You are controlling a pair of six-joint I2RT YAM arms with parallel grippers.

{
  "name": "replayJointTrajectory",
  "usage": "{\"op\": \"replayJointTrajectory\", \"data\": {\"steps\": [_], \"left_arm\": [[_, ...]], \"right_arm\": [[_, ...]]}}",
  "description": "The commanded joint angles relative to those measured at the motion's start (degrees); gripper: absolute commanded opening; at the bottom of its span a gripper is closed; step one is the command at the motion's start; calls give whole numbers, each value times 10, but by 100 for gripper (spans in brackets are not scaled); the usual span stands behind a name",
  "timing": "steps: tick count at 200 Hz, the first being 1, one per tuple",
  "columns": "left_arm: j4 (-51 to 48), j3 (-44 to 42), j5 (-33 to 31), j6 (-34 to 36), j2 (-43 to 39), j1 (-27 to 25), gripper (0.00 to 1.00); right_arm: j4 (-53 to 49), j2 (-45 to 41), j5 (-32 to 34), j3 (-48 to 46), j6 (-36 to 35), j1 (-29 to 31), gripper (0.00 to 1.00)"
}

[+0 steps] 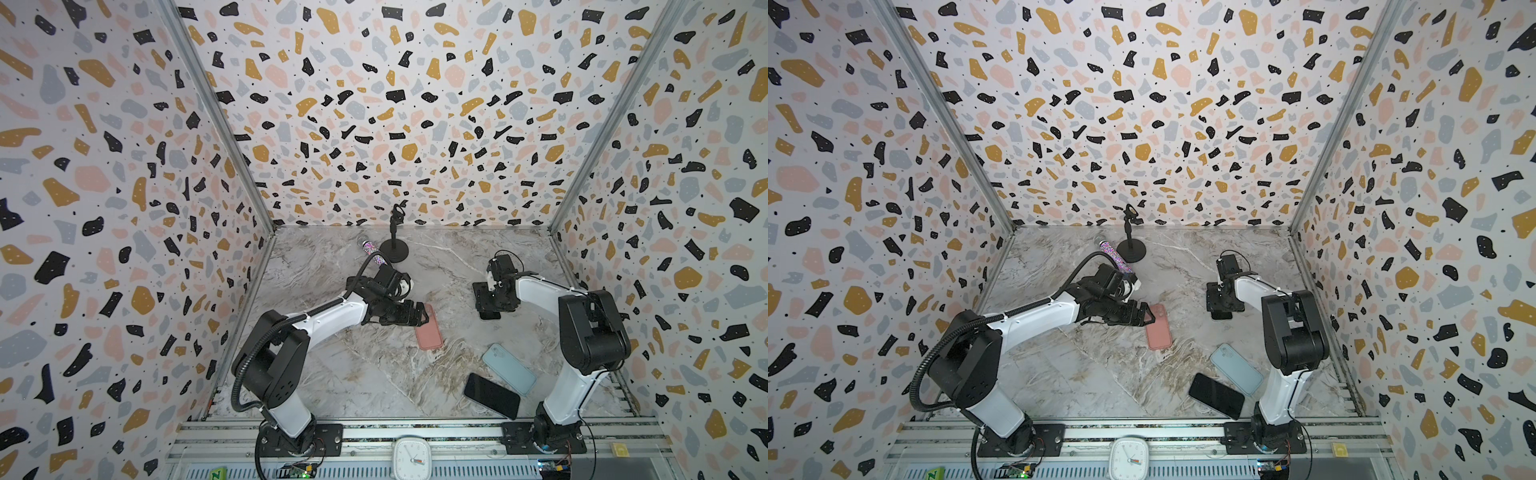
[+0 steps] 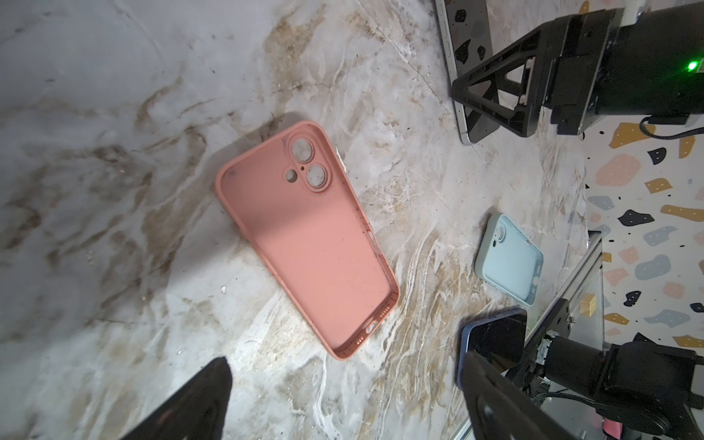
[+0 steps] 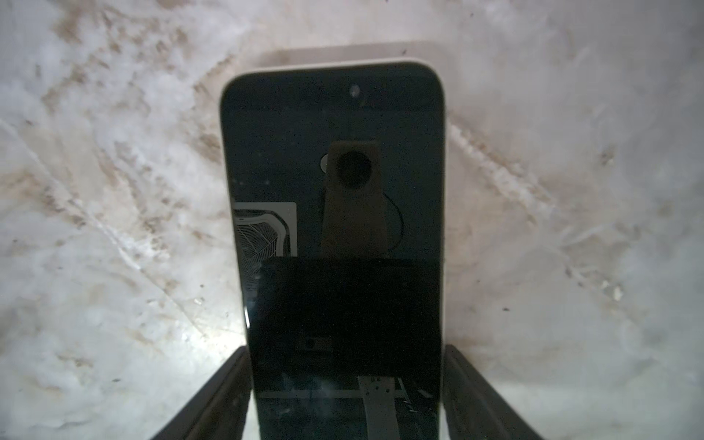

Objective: Put the phone into the phone case

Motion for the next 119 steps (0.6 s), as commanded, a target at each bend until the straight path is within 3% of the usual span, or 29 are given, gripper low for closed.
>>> {"op": "replayJointTrajectory", "data": {"steps": [1,70,119], "left_arm": [[10,14,22,-4,5,9,95],[27,41,74,-18,30,50,92],[122,90,99,-116,88,43,88]], "right_arm": [[-36,-26,-33,-1,17,12,63],[-17,-61,-83,-12,15,71,61],[35,-88,-135,-55,29,98,59]]}}
